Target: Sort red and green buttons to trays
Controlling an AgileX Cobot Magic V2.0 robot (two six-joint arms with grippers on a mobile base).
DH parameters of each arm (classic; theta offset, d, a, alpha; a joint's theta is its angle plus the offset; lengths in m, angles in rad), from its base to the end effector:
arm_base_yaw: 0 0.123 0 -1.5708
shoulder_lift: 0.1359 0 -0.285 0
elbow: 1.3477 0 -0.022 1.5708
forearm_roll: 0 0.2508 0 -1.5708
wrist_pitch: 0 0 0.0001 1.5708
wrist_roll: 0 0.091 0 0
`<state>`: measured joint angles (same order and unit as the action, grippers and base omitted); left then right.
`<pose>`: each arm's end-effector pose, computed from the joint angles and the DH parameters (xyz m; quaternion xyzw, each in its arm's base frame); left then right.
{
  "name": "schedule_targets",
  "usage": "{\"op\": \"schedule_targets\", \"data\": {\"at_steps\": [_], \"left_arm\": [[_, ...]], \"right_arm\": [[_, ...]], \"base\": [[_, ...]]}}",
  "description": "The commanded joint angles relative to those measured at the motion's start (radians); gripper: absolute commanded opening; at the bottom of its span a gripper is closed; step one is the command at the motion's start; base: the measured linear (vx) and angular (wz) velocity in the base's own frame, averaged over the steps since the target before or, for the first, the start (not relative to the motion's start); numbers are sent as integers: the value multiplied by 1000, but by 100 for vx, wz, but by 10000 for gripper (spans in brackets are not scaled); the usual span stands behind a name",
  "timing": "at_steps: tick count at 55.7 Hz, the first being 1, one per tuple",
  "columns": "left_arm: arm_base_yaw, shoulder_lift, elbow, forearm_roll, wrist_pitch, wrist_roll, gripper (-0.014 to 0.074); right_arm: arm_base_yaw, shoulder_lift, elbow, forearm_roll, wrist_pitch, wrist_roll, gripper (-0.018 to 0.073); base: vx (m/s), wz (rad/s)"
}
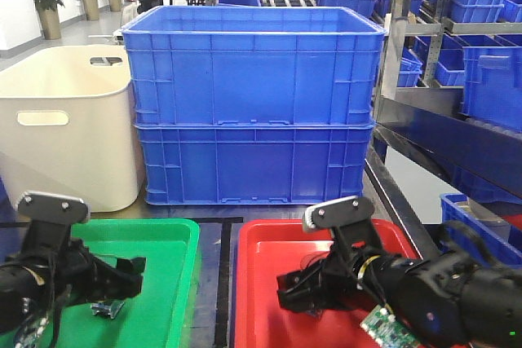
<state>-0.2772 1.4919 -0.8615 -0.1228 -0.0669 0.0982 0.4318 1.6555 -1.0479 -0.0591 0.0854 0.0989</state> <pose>0.3110 -0.0877 0.2549 0.1056 0.8475 -0.0747 0.5147 0.3323 0.1526 0.2436 -0.1713 0.8691 0.1063 0.4517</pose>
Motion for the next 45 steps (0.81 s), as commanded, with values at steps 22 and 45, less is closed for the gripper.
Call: {"op": "schedule_targets", "data": {"at_steps": [22,45], "left_arm": [[-6,-415,-35,-8,-43,0,556],[-6,-704,-35,-7,343,31,523]], "right_arm": [[-5,-410,20,95,10,-7,566],[-5,-868,362,41,-66,-7,566]], "base": [[0,0],[0,0]]}}
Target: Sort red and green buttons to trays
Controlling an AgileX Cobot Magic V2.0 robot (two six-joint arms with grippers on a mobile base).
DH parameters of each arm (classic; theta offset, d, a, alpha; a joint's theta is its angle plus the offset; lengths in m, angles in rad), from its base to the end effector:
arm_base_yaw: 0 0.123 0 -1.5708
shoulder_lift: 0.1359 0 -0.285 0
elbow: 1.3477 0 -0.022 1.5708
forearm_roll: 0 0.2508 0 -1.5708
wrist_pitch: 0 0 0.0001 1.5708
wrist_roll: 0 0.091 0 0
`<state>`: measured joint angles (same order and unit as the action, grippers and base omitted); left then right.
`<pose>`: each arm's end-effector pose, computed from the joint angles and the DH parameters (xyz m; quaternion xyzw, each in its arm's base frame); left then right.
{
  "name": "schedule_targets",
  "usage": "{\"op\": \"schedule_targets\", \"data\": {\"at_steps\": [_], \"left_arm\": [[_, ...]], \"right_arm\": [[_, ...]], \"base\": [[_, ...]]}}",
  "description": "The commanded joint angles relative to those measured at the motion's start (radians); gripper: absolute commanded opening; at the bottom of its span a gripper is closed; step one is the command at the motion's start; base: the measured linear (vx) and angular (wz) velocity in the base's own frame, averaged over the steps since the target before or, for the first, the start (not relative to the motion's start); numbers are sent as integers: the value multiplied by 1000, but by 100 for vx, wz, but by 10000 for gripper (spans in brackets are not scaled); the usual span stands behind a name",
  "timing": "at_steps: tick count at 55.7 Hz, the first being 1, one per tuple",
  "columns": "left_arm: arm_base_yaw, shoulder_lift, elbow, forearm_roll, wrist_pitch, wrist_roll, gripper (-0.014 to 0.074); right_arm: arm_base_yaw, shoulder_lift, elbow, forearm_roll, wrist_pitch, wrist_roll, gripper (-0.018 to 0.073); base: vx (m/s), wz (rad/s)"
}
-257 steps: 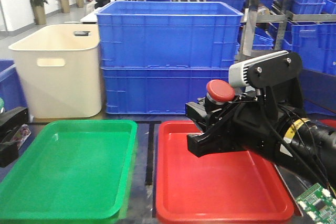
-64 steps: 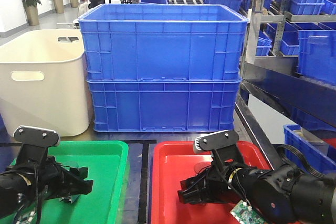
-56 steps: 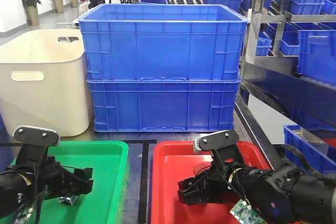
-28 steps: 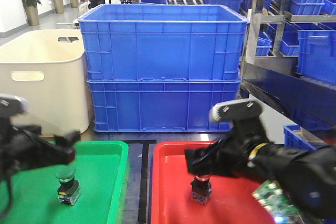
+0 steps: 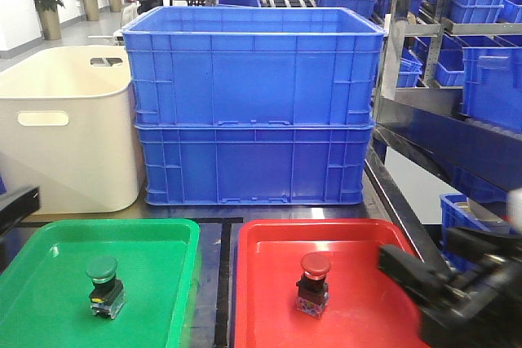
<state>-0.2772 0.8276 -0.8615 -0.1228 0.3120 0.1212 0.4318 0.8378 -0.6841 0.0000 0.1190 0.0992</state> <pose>0.1654 -0.0506 0.3920 0.1199 0.7611 -0.1010 0.6293 0.1643 0.0757 0.3471 -0.1274 0.7589 0.1676 0.6162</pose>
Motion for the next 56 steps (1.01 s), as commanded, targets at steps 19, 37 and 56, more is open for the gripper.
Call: {"op": "schedule_targets", "data": {"at_steps": [19,37,56], "left_arm": [[-6,-85,-35,-7,11,12,523],[-6,-85,-35,-7,9,12,523],[72,-213,56,64,-48,11,523]], "right_arm": [[-5,-103,22,-11,-62,-6,566],[-5,-103,22,-11,-62,-6,566],[-5,-103,22,-11,-62,-6,566]], "base": [[0,0],[0,0],[0,0]]}}
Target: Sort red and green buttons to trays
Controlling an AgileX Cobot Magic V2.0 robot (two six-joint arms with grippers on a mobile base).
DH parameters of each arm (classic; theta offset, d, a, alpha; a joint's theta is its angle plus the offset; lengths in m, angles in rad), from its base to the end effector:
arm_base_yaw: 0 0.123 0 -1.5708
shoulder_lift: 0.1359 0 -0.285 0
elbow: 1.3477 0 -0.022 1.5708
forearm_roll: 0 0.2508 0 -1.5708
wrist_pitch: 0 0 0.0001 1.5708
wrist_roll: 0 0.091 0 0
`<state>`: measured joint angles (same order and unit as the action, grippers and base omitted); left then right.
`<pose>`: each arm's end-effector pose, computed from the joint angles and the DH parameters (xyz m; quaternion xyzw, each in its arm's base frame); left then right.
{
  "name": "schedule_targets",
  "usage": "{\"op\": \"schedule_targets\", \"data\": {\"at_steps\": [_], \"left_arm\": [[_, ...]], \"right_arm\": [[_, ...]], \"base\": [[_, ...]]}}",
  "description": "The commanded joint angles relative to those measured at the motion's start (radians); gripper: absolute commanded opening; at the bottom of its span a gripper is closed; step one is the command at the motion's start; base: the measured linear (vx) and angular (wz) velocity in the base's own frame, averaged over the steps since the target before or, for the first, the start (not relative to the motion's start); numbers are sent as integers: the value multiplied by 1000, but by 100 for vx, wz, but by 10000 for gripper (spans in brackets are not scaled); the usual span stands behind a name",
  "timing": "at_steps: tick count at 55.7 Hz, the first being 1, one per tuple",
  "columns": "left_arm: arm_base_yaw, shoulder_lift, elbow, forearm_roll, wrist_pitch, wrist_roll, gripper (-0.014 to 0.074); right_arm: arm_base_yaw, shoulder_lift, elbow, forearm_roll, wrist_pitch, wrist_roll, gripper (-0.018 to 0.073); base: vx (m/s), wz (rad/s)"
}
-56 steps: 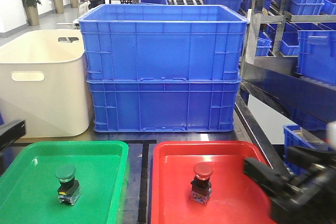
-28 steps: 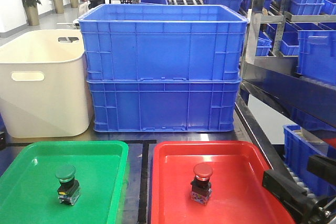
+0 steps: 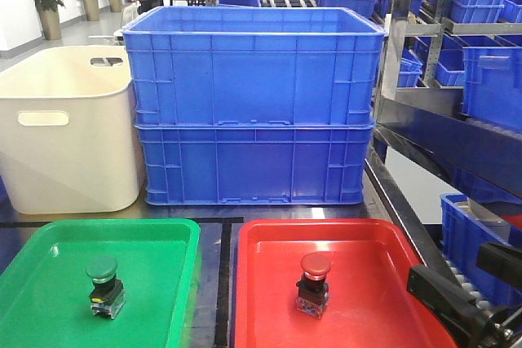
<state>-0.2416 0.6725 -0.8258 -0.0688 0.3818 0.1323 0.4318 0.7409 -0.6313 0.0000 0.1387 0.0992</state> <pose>0.1272 -0.0337 0.3974 0.1249 0.7446 -0.0663 0.6524 0.1442 0.0664 0.3438 -0.1261 0.7512 0.1700 0.6252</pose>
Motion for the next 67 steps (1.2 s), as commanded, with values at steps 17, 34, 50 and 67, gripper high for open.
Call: {"op": "schedule_targets", "data": {"at_steps": [17,34,50,67], "left_arm": [[223,-437,601,10,-505,-111,337],[230,-694,833,10,-450,-184,31],[230,-688,832,10,-392,-184,-8],[230,-688,832,10,-392,-184,-8]], "right_arm": [[-5,-7,-30,-11,-80,-6,566],[-5,-7,-30,-11,-77,-6,566],[-5,-7,-30,-11,-77,-6,566],[-5,-7,-30,-11,-77,-6,566]], "base": [[0,0],[0,0],[0,0],[0,0]]}}
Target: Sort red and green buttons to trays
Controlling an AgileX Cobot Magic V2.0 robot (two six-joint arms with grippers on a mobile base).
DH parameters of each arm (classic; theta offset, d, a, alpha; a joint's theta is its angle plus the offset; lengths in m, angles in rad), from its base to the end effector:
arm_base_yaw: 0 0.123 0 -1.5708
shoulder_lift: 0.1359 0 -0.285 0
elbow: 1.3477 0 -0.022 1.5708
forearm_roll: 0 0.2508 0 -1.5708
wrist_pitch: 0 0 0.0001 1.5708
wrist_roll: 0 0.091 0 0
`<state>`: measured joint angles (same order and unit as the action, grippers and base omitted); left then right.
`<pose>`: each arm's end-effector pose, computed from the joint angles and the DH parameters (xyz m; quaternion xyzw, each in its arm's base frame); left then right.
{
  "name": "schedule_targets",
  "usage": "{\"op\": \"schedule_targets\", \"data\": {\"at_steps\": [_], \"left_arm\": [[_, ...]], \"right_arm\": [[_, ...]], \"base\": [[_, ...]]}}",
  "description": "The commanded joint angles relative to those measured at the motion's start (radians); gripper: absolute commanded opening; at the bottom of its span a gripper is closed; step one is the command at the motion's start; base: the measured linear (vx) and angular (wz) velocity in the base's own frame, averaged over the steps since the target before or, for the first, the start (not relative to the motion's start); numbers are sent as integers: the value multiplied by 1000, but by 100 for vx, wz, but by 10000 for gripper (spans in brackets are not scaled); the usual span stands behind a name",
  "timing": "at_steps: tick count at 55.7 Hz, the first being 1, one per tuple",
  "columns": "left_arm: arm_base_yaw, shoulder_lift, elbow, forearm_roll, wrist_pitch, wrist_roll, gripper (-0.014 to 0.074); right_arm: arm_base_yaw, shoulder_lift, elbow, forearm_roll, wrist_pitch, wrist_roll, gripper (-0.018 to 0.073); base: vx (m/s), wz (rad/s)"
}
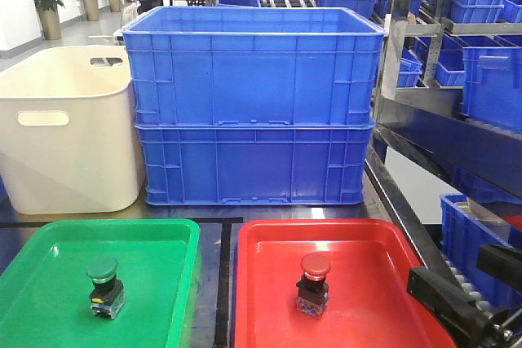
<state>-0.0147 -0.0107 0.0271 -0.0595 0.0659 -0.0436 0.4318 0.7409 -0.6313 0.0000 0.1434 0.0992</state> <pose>0.0568 -0.0012 0.1986 -0.0297 0.7047 -0.0431 0.7076 0.1441 0.0664 0.3433 -0.1263 0.7527 0.1695 0.6235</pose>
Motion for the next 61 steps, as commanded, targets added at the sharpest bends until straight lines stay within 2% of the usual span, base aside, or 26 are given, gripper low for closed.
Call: {"op": "schedule_targets", "data": {"at_steps": [1,17,21,28,35,47,54,57,61], "left_arm": [[3,-5,-20,1,-76,-8,-8],[3,-5,-20,1,-76,-8,-8],[3,-5,-20,1,-76,-8,-8],[3,-5,-20,1,-76,-8,-8],[3,-5,-20,1,-76,-8,-8],[3,-5,-20,1,-76,-8,-8],[3,-5,-20,1,-76,-8,-8],[3,-5,-20,1,-76,-8,-8],[3,-5,-20,1,-76,-8,-8]], "right_arm": [[-5,-7,-30,-11,-82,-6,566],[-5,-7,-29,-11,-82,-6,566],[-6,-25,-13,-38,-86,-10,557],[-6,-116,54,-79,-90,-3,489],[-18,-244,173,-79,-95,-2,364],[-192,-481,410,-62,-105,-2,121],[-296,-599,516,-120,-106,-2,-17],[-354,-650,559,-150,-114,-2,-15],[-415,-702,611,-145,-137,-2,-15]], "base": [[0,0],[0,0],[0,0],[0,0],[0,0],[0,0],[0,0],[0,0],[0,0]]}}
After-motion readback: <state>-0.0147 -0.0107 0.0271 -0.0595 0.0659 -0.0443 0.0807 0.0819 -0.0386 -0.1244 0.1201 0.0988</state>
